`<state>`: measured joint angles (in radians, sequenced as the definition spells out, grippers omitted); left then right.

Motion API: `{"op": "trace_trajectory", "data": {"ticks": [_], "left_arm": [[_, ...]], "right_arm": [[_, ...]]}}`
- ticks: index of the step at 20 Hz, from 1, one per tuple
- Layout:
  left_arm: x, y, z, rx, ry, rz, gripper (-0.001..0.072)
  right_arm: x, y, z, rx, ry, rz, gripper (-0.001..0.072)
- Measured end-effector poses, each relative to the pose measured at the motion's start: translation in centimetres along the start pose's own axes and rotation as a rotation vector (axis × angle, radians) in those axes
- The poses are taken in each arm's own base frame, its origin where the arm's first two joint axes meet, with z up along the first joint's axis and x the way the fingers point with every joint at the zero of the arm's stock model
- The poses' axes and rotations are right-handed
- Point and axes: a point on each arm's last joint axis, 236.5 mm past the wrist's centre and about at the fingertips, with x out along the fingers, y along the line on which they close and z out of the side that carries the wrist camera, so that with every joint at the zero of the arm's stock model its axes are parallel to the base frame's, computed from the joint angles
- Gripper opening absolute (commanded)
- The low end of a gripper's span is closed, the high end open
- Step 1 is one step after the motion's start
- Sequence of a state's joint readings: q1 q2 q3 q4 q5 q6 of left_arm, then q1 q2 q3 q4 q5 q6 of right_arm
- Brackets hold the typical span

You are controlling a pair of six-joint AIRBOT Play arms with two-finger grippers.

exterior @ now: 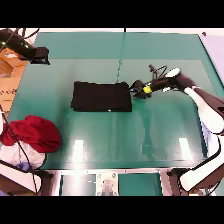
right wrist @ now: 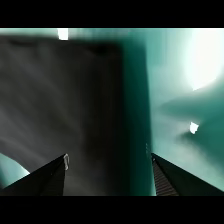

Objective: Fold the shirts.

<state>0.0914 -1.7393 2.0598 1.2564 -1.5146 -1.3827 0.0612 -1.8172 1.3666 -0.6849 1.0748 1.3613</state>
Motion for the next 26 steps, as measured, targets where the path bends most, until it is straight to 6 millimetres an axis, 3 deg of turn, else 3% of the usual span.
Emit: {"op": "trace_trajectory", "data": {"ticks": [1, 2, 3, 4, 7, 8, 10, 12, 14, 17, 20, 23, 26], "left_arm": [[0.0, 0.0, 0.0, -0.001, 0.000, 0.000, 0.0026], [0.0, -0.1, 0.0, -0.003, 0.000, -0.001, 0.0026], [0.0, -0.1, 0.0, -0.002, 0.001, -0.001, 0.0026], [0.0, -0.1, 0.0, -0.003, 0.002, -0.001, 0.0026], [0.0, -0.1, -0.2, -0.003, 0.007, -0.002, 0.0026], [0.0, -0.1, -0.2, -0.004, 0.008, -0.002, 0.0026], [0.0, -0.1, -0.3, -0.006, 0.011, -0.002, 0.0026], [0.0, -0.1, -0.3, -0.006, 0.013, -0.003, 0.0026], [0.0, -0.1, -0.3, -0.006, 0.014, -0.003, 0.0026], [0.0, -0.1, -0.3, -0.006, 0.014, -0.003, 0.0026], [0.0, -0.1, -0.4, -0.007, 0.016, -0.004, 0.0026], [0.0, -0.2, -0.4, -0.007, 0.018, -0.005, 0.0026], [0.0, -0.2, -0.5, -0.008, 0.021, -0.006, 0.0026]], "right_arm": [[1.5, 0.8, -0.7, 0.005, 0.022, 0.032, 0.0570], [2.7, 1.7, -1.2, 0.006, 0.033, 0.058, 0.0472], [3.9, 2.4, -1.5, 0.001, 0.041, 0.074, 0.0123], [4.9, 3.0, -1.8, -0.015, 0.047, 0.077, 0.0021], [4.3, 8.0, -0.2, -0.078, 0.004, 0.164, 0.0020], [3.1, 9.4, 0.7, -0.104, -0.016, 0.184, 0.0020], [-1.8, 12.8, 4.1, -0.139, -0.128, 0.241, 0.0020], [-8.6, 14.2, 7.4, -0.154, -0.247, 0.258, 0.0020], [-16.2, 14.1, 10.0, -0.147, -0.376, 0.263, 0.0020], [-27.4, 10.1, 12.8, -0.079, -0.571, 0.223, 0.0020], [-36.8, 3.6, 13.8, 0.031, -0.745, 0.169, 0.0020], [-44.1, -2.8, 13.2, 0.128, -0.884, 0.115, 0.0020], [-49.0, -8.6, 11.6, 0.212, -0.975, 0.054, 0.0021]]}}
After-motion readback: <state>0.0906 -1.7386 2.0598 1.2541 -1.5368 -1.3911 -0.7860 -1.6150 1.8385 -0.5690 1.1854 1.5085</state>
